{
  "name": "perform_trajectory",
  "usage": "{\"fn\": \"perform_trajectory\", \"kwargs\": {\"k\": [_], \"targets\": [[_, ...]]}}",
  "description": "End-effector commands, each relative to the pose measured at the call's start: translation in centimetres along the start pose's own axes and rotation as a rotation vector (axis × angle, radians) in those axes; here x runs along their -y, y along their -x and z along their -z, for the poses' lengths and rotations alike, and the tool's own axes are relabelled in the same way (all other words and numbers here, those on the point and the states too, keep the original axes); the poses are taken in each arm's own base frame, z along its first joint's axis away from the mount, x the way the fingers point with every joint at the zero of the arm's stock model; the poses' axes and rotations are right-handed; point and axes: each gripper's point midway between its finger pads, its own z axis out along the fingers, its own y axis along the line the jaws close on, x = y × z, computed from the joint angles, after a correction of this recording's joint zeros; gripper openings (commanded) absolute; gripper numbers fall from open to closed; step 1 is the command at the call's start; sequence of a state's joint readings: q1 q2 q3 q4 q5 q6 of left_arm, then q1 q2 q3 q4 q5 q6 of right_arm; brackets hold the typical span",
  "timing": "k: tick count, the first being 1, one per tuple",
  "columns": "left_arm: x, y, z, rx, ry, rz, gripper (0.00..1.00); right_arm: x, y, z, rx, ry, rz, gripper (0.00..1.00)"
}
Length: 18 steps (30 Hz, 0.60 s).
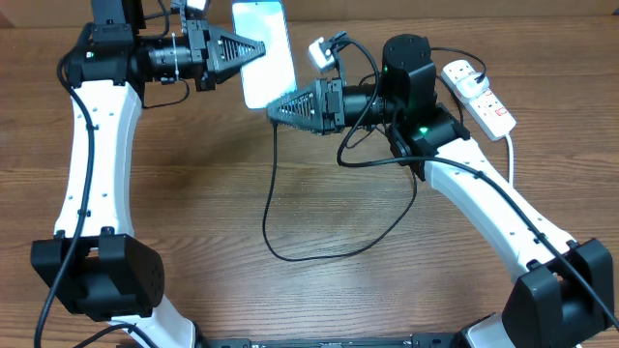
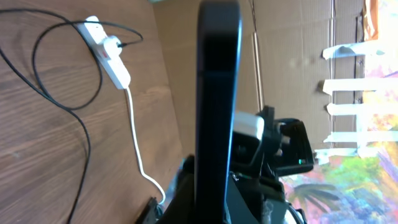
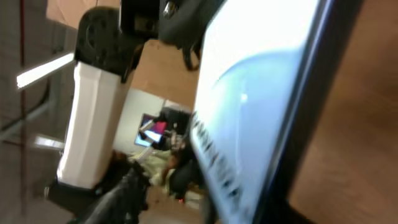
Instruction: Plug charger to phone and switch on socket
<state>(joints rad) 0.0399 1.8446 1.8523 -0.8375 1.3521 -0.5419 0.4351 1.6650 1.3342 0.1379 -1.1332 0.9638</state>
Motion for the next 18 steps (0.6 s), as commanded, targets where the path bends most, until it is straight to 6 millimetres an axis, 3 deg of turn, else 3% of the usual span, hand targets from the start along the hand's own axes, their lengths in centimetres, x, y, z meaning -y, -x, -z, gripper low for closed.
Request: {"fn": "perform_trajectory", "kwargs": {"k": [1,6,10,13,18], "targets": [[0.9,-0.2,-0.2,-0.014,-0.022,-0.045,0.04,-0.9,1.2,0.7,0.058,-0.021,0.032,0.73],[-0.6,1.2,1.0,0.057,0.054,-0.037,0.04,-0.1,1.0,0.7,0.062,-0.05,0.001,0.95],[-1.7,2.0,1.9,0.103,0.113,-0.047,0.04,2.1,0.8,0.9,0.081,-0.133,-0.045,1.0],[-4.3,2.5,2.5,0.152,0.247,-0.036,0.04,4.0,0.3,1.3,0.086,-0.208,-0.067,1.0],[-9.1,1.1,2.1,0.104,0.441,-0.015,0.04,7.3,-0.7,2.7,0.09,-0.348,-0.115,1.0]]}}
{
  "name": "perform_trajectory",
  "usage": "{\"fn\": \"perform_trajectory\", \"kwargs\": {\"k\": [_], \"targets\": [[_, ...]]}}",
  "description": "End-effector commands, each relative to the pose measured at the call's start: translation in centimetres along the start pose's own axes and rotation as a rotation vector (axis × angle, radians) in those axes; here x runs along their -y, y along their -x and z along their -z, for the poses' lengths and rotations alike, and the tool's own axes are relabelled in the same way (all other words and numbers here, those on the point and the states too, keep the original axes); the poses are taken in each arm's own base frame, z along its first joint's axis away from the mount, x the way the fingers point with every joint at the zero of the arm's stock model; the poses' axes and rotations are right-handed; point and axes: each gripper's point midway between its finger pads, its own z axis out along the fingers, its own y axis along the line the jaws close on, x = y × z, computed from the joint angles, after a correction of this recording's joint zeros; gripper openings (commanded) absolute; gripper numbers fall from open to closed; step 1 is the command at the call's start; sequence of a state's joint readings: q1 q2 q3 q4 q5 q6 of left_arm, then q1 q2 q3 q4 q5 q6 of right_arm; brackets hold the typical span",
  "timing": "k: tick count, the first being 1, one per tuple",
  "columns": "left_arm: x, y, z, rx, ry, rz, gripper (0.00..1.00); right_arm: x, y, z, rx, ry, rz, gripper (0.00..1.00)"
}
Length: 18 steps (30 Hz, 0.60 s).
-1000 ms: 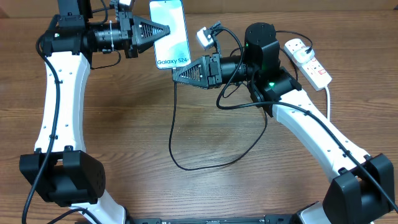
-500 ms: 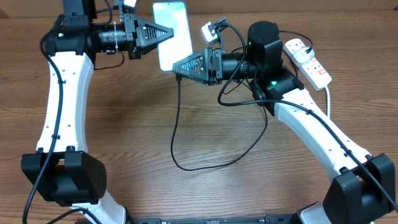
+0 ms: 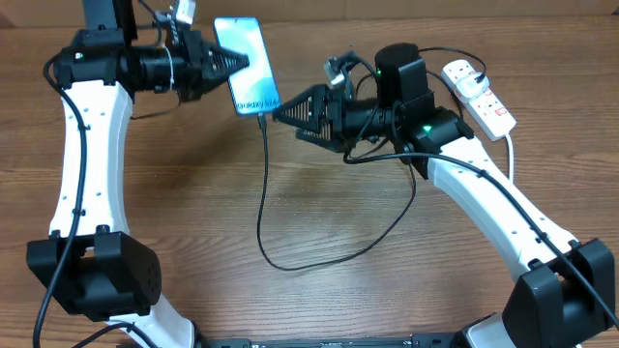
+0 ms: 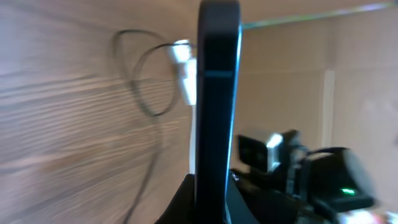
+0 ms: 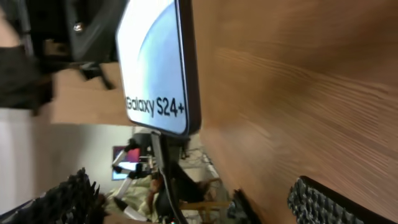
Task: Plug charger to phone and switch on socket
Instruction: 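Lower the phone with the left gripper and lay it flat on the table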
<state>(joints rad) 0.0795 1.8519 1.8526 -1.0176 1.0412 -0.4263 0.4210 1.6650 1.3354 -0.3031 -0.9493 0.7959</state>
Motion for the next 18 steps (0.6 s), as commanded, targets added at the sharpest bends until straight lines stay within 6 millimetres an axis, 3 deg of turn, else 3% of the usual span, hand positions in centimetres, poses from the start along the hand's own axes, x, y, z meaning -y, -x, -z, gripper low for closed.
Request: {"fn": "perform_trajectory", "kwargs": {"k": [1,7,14,18], "targets": [[-3.5,-0.1,-1.8,-0.022,0.161,-0.081,0.04,1.2,1.1,1.3,0.077,-0.102,0.077,1.0],[-7.2,-1.5,-7.2,-0.165,0.163,-0.031,0.04,5.1,-1.0,1.9,0.021,-0.266,0.04,1.0],[-10.9,-2.6,-12.1,-0.269,0.139,0.025,0.04,6.1,-2.2,2.2,-0.023,-0.306,0.042,1.0],[-12.5,-3.0,-13.9,-0.297,0.14,0.037,0.04,6.4,-2.3,2.3,-0.022,-0.318,0.044,1.0]]}}
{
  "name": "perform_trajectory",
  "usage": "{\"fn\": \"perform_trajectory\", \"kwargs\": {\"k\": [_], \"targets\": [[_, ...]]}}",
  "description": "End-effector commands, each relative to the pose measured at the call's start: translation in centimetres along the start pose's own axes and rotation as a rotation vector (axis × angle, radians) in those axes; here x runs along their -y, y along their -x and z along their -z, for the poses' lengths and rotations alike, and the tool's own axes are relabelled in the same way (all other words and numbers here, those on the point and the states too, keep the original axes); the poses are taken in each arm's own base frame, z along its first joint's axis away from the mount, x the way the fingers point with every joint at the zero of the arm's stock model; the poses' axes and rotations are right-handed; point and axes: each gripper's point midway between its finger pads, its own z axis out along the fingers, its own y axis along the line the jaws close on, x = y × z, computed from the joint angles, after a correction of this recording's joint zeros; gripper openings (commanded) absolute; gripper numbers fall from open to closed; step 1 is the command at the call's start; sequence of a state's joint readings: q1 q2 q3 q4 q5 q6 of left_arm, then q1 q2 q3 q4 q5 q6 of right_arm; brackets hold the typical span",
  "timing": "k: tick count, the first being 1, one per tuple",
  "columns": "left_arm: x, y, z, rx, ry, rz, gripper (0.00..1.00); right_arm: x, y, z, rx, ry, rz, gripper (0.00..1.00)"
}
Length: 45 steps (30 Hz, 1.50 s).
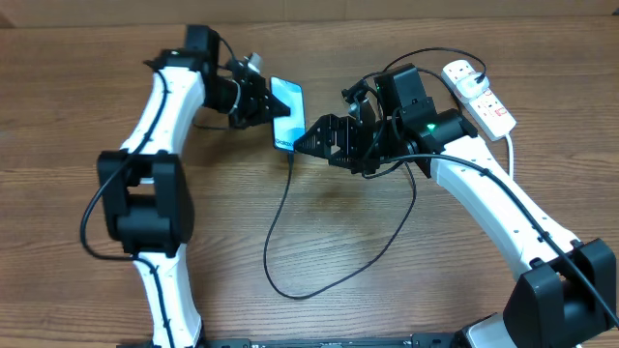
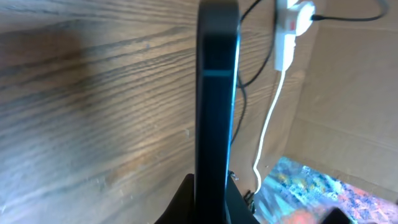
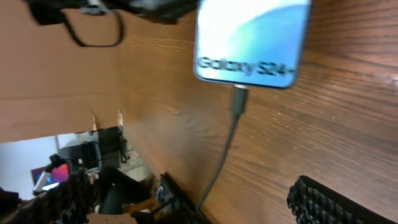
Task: Plug charger to phone and switch on socket
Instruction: 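Lower the phone with the left gripper and lay it flat on the table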
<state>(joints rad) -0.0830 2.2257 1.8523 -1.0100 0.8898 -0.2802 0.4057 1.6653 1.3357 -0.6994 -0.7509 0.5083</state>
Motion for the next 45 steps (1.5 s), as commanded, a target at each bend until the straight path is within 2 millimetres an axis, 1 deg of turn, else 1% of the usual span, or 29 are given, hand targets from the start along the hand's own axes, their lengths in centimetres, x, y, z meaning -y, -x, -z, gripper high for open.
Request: {"fn": "perform_trajectory", "kwargs": {"k": [1,6,12,15,19,25,29,35,41,45], "targets": [[0.7,0.2,-0.9,-0.018,-0.053,-0.04,0.04,-0.8,0.6,1.0,0.037,-0.001,0.064,1.0],[-0.2,0.4,-2.4,-0.033,-0.048,-0.05,0.04,-0.7,0.7,1.0,0.043,-0.01,0.063,1.0],[0.1,0.4,-4.7,-0.048,-0.052,-0.11,0.04,-0.2,0.8,1.0,0.054,-0.037,0.057,1.0],[0.4,0.9,-5.8,-0.034,-0.058,-0.161,0.04,0.3,0.8,1.0,0.058,-0.062,0.047,1.0],[1.0,1.5,-6.5,-0.011,-0.06,-0.213,0.04,1.2,0.6,1.1,0.055,-0.105,0.026,1.0],[0.9,0.9,-7.5,-0.036,-0.054,-0.208,0.04,1.5,0.5,1.1,0.057,-0.12,0.021,1.0],[-0.4,0.4,-8.6,-0.057,-0.004,-0.186,0.04,1.6,0.7,1.1,0.063,-0.126,0.022,1.0],[-1.6,0.2,-9.6,-0.078,0.003,-0.165,0.04,2.3,1.2,1.7,0.082,-0.139,0.002,1.0],[-3.9,0.2,-10.6,-0.089,0.056,-0.145,0.05,4.0,2.1,3.3,0.11,-0.159,-0.053,1.0],[-5.3,0.7,-10.6,-0.067,0.136,-0.148,0.05,5.1,2.3,4.1,0.119,-0.179,-0.085,1.0]]}}
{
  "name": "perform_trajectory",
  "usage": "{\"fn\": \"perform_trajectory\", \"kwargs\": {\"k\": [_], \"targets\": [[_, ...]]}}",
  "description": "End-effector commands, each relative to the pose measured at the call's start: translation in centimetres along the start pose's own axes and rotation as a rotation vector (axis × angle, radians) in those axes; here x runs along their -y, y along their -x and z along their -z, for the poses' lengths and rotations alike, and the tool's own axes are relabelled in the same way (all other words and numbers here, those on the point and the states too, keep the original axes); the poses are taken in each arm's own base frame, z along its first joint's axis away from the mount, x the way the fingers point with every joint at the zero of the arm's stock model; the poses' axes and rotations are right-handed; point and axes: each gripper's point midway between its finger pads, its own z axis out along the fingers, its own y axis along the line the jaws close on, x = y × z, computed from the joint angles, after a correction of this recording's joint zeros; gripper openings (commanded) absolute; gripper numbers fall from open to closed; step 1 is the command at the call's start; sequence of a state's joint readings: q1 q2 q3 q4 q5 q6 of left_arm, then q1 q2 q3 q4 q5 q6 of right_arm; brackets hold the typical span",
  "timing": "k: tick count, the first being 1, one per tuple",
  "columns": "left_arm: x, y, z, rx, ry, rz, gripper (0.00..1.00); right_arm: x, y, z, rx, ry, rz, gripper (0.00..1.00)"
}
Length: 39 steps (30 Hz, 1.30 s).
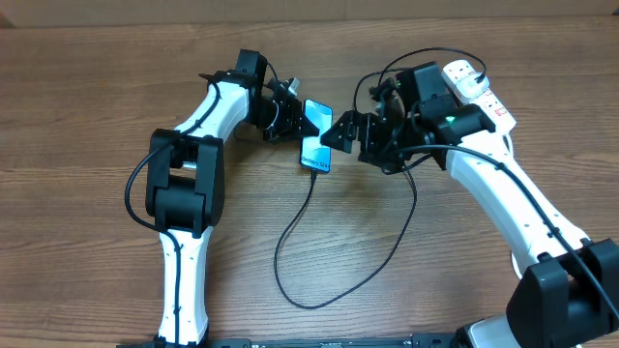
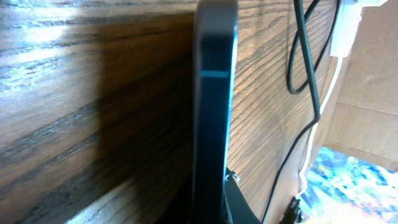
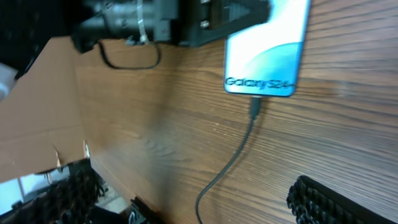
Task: Plug charger to phone and switch on socket
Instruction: 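Lower the phone with the left gripper and lay it flat on the table, then release the phone and move the right gripper to the power strip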
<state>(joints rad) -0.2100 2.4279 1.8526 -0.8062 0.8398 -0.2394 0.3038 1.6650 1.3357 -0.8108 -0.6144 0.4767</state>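
The phone (image 1: 316,135) has its screen lit and is held by its upper end in my left gripper (image 1: 293,119), which is shut on it, low over the wood. In the left wrist view the phone (image 2: 214,93) shows edge-on, close to the table. The black charger cable (image 1: 277,263) is plugged into the phone's bottom edge (image 3: 255,106). It loops across the table toward the white power strip (image 1: 476,87) at the back right. My right gripper (image 1: 336,136) stands open just right of the phone, with nothing between its fingers (image 3: 326,202).
The cable's loop lies on the wooden table (image 1: 116,251) in front of both arms. More black cable curls round the right arm near the power strip. A cardboard wall runs along the table's far edge.
The left gripper has carried the phone further right and lower, close to the table. The right gripper has drawn back to the right and is still open. The cable stays plugged in.
At first my left gripper held the phone high, with the right gripper at the phone's bottom edge where the cable end was. Then the cable hung from the phone and the right gripper was open and apart. The phone has since come down toward the table's middle.
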Motion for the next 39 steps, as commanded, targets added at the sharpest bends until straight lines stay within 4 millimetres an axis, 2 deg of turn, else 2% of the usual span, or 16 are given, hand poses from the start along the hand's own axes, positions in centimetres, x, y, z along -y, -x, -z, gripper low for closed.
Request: {"fn": "perform_trajectory", "kwargs": {"k": [1,2,5,9,11,14,19,25,30,35,39], "targets": [[-2.0,0.5,-0.5,0.017,0.109,-0.022,0.06,0.0,1.0,1.5,0.048,-0.009,0.011,1.0],[-2.2,0.6,-0.4,0.02,0.122,-0.022,0.1,0.3,1.1,1.6,0.054,-0.019,0.005,1.0],[-2.8,0.7,-0.3,0.028,0.156,-0.027,0.11,1.3,1.5,1.8,0.072,-0.056,-0.01,1.0],[-3.3,0.8,-0.2,0.031,0.188,-0.037,0.18,2.8,1.8,2.1,0.096,-0.13,-0.032,1.0],[-3.9,0.8,-0.1,0.035,0.22,-0.034,0.23,3.7,1.9,2.4,0.105,-0.167,-0.045,1.0],[-4.8,0.7,0.1,0.037,0.273,-0.026,0.24,4.7,1.9,2.7,0.112,-0.207,-0.066,1.0],[-6.4,0.4,0.7,0.032,0.372,-0.007,0.31,6.4,2.1,3.5,0.128,-0.268,-0.099,1.0],[-7.9,-0.1,1.4,0.02,0.466,0.003,0.39,7.7,2.3,4.2,0.14,-0.308,-0.129,1.0],[-8.8,-0.3,2.3,0.017,0.546,0.012,0.41,8.5,2.4,4.7,0.147,-0.337,-0.148,1.0],[-8.4,0.1,3.8,0.027,0.598,0.011,0.42,9.3,2.5,5.1,0.153,-0.357,-0.167,1.0],[-6.6,0.9,6.3,0.059,0.646,-0.003,0.47,10.7,2.6,6.1,0.165,-0.398,-0.198,1.0]]}}
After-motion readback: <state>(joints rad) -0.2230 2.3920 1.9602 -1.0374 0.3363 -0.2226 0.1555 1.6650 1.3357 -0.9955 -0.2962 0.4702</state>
